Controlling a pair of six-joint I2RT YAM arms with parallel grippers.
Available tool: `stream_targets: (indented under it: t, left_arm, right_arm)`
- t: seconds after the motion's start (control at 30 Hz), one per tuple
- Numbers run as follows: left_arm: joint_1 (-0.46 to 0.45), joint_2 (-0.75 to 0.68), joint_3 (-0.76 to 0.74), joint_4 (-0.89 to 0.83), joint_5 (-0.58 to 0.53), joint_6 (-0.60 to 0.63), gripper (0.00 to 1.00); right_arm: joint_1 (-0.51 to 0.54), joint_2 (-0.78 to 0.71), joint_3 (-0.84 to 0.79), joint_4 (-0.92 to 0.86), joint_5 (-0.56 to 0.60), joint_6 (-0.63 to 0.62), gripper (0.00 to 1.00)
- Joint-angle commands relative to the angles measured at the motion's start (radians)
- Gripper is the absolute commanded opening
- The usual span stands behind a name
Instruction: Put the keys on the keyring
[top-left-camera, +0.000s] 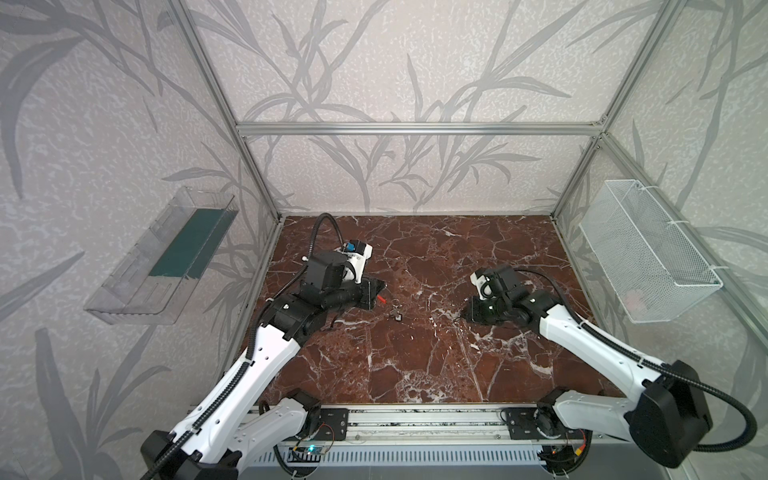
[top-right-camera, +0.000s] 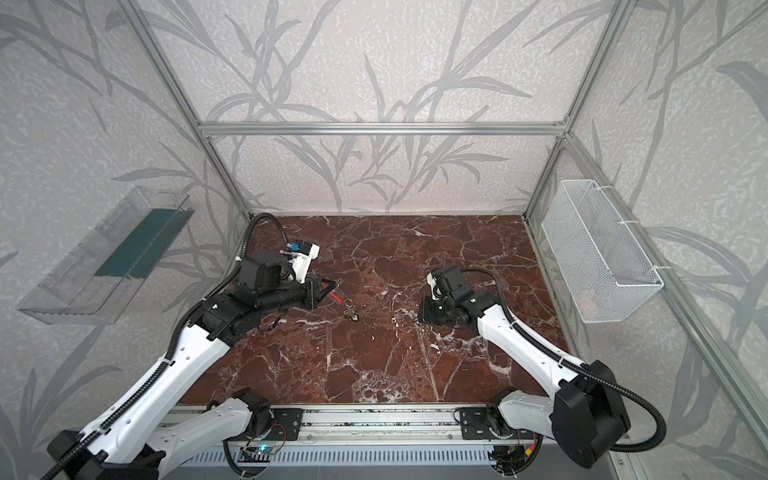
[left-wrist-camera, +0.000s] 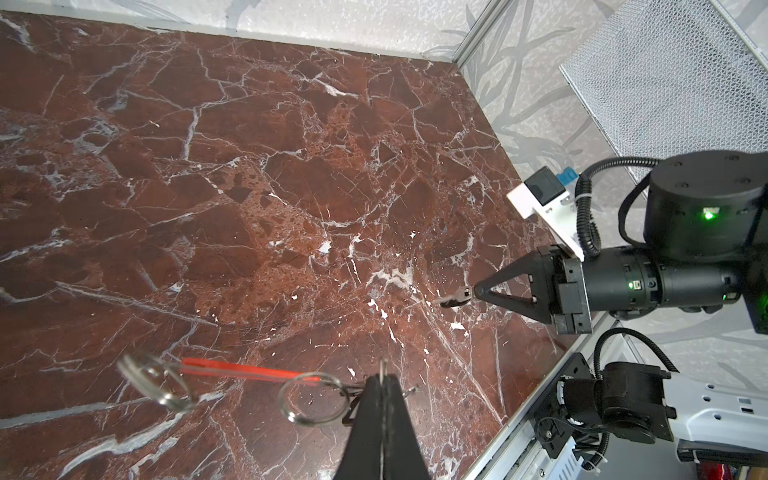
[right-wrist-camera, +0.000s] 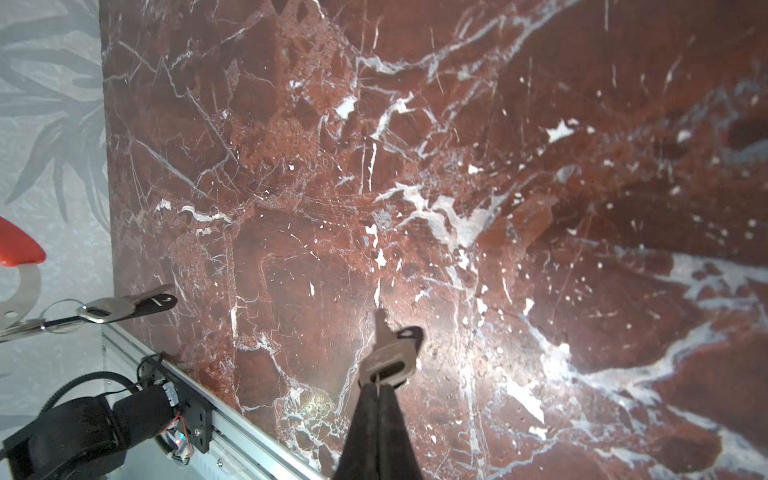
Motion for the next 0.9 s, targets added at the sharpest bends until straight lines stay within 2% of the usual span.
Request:
stream_targets:
  t: [0.0, 0.17, 0.37, 0.87]
  left_arm:
    - [0.001, -0.022, -0.015, 0.023, 0.002, 0.012, 0.0]
    - [0.002, -0.026, -0.024, 0.017, -0.006, 0.018, 0.0]
    - [0.001, -0.028, -0.025, 0.014, -0.011, 0.021, 0.0]
    - [0.002, 0.0, -0.024, 0.029, 0.005, 0.018, 0.0]
  right_arm:
    - [-0.004, 0.078, 0.03, -0.154, -0.012, -0.174, 0.0]
    - [0.008, 0.124, -0.019, -0.089, -0.002, -0.191, 0.0]
    - [0.045, 0.115, -0.055, -0.101, 0.001, -0.187, 0.0]
    - [0.136, 0.08, -0.198, -0.099, -0.025, -0.111, 0.0]
